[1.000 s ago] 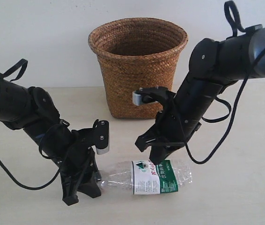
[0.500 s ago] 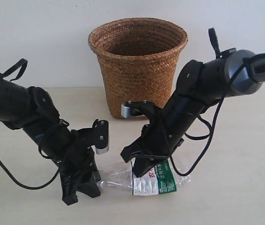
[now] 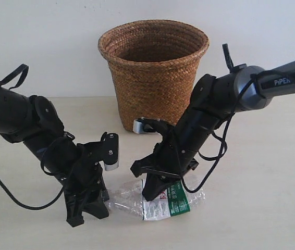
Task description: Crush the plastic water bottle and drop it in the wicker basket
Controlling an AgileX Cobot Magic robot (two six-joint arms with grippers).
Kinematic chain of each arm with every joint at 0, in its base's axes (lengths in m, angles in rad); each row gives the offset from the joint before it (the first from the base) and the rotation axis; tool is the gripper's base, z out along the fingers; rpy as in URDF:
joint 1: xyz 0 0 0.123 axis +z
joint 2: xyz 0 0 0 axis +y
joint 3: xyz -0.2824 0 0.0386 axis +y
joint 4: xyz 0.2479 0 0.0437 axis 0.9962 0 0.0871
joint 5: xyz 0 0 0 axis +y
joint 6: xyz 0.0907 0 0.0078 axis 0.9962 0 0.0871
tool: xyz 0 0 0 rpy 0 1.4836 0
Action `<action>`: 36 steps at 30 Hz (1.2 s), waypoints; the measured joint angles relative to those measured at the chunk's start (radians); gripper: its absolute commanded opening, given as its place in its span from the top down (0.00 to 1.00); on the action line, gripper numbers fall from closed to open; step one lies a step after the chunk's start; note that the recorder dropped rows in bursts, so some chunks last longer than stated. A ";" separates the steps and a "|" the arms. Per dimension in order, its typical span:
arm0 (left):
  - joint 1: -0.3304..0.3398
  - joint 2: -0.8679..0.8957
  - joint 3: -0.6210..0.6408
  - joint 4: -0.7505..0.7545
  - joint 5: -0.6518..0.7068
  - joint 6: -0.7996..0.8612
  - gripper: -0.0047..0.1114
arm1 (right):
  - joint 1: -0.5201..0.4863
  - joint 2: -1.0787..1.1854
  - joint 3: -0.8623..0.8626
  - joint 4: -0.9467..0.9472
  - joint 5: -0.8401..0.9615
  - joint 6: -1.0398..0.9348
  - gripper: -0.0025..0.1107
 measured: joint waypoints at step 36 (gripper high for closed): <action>0.000 -0.002 0.000 -0.004 0.000 -0.003 0.93 | 0.015 -0.064 -0.057 -0.113 0.067 0.057 0.98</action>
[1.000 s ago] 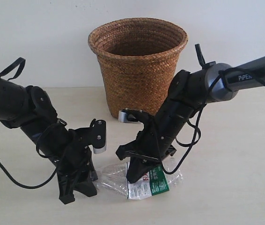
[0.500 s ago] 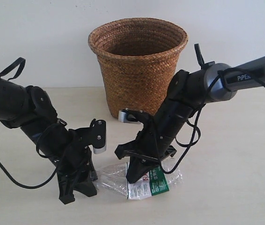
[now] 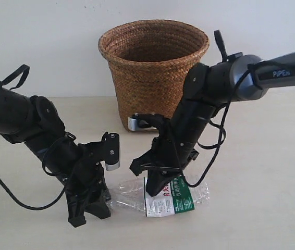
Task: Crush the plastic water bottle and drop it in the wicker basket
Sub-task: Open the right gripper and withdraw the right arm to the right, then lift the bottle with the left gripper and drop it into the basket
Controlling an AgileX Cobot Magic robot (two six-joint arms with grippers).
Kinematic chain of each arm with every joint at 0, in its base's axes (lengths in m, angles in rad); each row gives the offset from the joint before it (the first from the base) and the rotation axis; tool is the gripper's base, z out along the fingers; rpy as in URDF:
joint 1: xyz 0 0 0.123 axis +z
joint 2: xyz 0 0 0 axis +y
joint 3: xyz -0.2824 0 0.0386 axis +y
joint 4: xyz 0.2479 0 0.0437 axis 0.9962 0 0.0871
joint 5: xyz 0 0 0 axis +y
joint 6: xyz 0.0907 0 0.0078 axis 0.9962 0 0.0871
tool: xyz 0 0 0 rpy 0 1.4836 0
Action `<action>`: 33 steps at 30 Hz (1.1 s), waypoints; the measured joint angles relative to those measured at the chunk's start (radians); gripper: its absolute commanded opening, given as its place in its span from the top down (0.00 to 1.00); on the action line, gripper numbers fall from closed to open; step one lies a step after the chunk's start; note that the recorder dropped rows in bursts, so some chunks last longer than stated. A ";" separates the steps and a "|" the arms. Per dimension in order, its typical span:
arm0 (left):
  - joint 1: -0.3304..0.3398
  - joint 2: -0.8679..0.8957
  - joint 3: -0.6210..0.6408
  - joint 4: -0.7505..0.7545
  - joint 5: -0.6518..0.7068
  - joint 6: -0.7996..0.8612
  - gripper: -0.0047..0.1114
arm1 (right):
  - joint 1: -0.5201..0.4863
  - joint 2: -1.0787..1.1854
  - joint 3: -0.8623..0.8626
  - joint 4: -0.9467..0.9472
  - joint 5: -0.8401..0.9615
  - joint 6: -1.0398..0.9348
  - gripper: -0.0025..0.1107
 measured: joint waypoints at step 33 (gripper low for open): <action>0.007 -0.214 -0.457 0.183 -0.432 -0.502 0.22 | -0.447 -0.620 0.539 0.078 -0.397 -0.175 0.98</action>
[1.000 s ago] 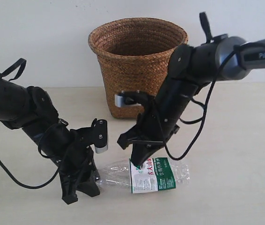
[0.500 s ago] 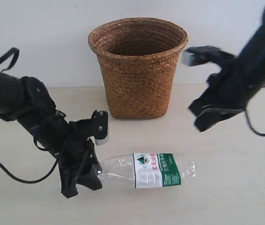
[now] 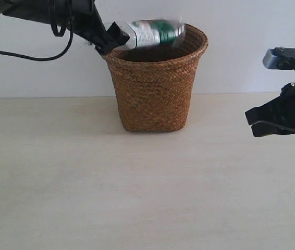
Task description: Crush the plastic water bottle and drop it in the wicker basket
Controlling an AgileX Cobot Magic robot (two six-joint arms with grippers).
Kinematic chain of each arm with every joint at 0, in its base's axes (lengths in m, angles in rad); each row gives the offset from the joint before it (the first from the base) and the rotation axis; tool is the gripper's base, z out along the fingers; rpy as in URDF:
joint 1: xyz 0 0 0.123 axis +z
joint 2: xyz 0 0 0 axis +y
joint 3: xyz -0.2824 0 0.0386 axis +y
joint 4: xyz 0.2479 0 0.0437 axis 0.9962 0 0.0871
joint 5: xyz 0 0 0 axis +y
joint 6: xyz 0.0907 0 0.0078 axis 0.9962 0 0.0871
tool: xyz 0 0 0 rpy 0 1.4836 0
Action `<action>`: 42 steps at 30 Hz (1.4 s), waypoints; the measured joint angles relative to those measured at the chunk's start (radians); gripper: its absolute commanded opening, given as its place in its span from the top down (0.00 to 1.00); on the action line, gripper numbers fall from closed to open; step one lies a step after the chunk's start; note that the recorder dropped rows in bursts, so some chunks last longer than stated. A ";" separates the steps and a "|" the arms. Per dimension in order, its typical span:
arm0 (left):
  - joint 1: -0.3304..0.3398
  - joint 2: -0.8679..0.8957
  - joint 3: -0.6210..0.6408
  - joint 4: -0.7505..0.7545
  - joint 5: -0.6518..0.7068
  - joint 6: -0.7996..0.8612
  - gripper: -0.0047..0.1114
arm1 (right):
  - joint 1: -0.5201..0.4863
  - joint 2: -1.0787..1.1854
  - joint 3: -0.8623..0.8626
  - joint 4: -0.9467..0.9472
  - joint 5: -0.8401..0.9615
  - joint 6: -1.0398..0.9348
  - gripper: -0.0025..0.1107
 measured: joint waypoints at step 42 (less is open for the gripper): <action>0.135 -0.592 0.559 0.413 0.619 -0.803 0.93 | -0.125 -0.480 0.138 -0.530 -0.084 0.488 0.98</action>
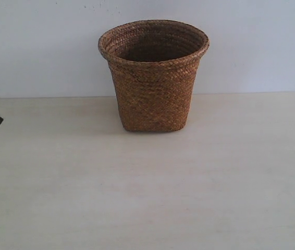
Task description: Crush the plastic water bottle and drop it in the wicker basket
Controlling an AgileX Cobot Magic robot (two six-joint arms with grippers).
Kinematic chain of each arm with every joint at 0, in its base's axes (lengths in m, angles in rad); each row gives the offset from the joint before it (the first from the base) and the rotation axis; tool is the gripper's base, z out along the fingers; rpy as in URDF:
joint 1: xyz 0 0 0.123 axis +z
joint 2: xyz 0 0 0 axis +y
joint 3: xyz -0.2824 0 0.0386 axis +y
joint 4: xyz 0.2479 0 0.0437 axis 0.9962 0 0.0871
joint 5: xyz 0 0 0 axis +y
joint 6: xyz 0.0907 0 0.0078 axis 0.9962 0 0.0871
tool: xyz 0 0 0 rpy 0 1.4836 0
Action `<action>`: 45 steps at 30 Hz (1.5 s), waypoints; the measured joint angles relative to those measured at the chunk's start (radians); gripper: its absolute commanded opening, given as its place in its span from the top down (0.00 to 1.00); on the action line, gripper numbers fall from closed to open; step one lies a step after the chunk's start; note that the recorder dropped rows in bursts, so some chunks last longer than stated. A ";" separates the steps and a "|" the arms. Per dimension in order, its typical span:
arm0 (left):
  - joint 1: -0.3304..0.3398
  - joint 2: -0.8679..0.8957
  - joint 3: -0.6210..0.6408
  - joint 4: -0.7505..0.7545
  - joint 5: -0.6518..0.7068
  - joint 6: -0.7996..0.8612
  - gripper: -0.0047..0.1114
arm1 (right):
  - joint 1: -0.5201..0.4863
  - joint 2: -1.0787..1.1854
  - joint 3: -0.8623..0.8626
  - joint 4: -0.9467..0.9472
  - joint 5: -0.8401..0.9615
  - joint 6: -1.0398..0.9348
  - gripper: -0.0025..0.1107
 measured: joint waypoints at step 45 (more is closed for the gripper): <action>0.000 -1.076 0.829 -0.191 -0.852 -0.125 0.93 | -0.004 -0.992 0.707 0.110 -0.444 0.059 0.98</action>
